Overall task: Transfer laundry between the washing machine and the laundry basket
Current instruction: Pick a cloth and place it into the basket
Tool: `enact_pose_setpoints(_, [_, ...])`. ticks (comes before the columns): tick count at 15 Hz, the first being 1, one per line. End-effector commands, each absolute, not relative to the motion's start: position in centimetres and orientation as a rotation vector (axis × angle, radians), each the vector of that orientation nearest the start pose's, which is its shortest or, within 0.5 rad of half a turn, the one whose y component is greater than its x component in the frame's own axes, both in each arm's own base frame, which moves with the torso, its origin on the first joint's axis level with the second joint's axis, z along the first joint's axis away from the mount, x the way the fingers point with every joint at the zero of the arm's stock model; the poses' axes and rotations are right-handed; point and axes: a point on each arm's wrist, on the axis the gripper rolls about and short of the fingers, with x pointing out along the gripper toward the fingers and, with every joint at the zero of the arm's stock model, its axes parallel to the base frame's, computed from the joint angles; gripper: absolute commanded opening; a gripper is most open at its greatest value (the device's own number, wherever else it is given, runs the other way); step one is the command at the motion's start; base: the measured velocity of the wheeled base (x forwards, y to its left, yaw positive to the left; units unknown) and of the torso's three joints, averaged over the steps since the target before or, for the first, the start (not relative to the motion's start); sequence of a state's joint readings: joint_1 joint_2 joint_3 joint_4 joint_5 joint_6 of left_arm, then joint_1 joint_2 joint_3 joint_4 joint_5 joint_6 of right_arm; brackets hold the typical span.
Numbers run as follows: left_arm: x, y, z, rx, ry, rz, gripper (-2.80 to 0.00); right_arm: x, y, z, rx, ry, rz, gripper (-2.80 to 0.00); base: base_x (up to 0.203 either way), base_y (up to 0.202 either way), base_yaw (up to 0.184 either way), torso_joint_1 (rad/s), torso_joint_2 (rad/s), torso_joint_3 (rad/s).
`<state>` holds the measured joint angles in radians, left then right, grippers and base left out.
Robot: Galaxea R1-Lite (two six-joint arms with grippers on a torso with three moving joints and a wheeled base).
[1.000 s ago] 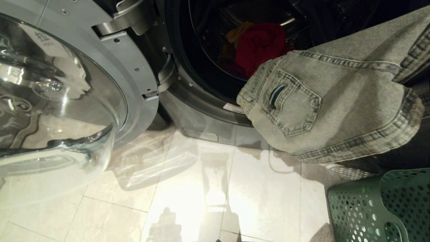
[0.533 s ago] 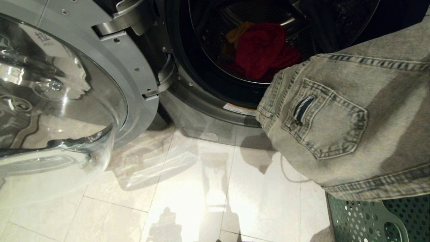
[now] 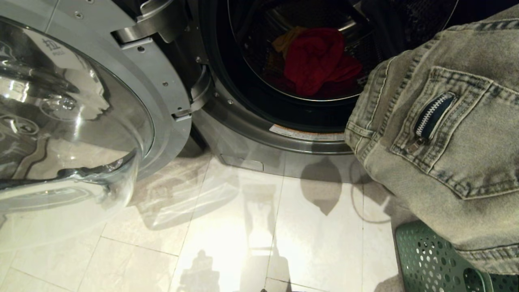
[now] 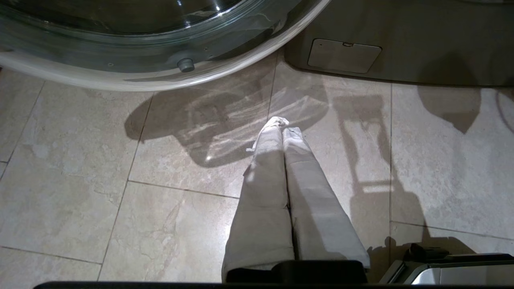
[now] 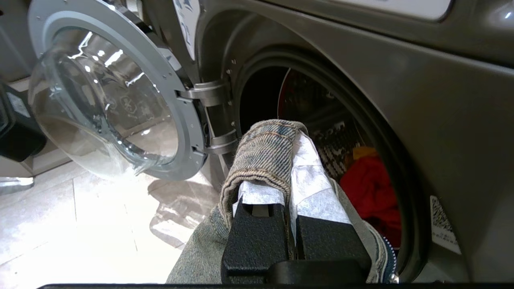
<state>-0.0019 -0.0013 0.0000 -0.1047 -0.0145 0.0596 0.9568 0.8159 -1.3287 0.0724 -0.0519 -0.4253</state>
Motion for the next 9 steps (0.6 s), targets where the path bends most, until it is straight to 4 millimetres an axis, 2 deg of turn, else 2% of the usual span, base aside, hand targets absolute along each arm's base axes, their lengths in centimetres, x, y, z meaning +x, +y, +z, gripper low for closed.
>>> enact_pose_setpoints(1, [-2.0,0.0,7.5,0.06,-0.066,-0.015,-2.8,-0.3,-0.6,41.1,-0.188,-0.607,0.797,-2.8,0.0,0.0,0.0,0.0,0.0,0.0])
enact_pose_setpoints(9, [-2.0,0.0,7.5,0.061,-0.066,-0.014,-2.8,-1.0,-1.5,39.1,-0.229,-0.59,0.829,-2.8,0.0,0.0,0.0,0.0,0.0,0.0])
